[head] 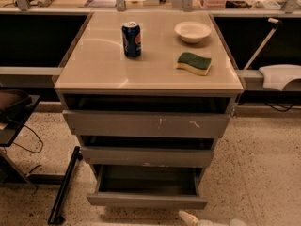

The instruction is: Close bottom drawer

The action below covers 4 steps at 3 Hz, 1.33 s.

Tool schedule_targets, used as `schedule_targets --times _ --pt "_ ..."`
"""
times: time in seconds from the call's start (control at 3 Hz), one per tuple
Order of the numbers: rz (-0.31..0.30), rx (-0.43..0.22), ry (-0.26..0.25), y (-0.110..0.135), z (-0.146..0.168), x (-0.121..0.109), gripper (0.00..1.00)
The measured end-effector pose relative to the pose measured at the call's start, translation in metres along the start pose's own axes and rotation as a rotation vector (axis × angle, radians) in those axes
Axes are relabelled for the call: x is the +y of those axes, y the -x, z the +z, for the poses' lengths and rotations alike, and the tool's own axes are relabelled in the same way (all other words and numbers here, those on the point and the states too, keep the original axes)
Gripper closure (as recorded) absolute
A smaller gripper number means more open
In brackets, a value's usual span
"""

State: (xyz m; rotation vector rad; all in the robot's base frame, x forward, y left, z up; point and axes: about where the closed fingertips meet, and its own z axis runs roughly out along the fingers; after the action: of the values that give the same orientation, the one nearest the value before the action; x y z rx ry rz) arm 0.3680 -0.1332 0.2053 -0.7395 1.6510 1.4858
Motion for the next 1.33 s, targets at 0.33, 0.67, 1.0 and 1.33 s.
schedule_targets --times 0.33,0.67,1.0,1.33 --pt "0.02 -0.004 0.058 -0.013 0.021 -0.011 0.0" --pt "0.078 -0.055 0.147 -0.018 0.076 -0.038 0.0" --pt "0.116 -0.097 0.178 -0.003 0.126 -0.076 0.0" --pt "0.113 -0.101 0.177 0.0 0.129 -0.08 0.0"
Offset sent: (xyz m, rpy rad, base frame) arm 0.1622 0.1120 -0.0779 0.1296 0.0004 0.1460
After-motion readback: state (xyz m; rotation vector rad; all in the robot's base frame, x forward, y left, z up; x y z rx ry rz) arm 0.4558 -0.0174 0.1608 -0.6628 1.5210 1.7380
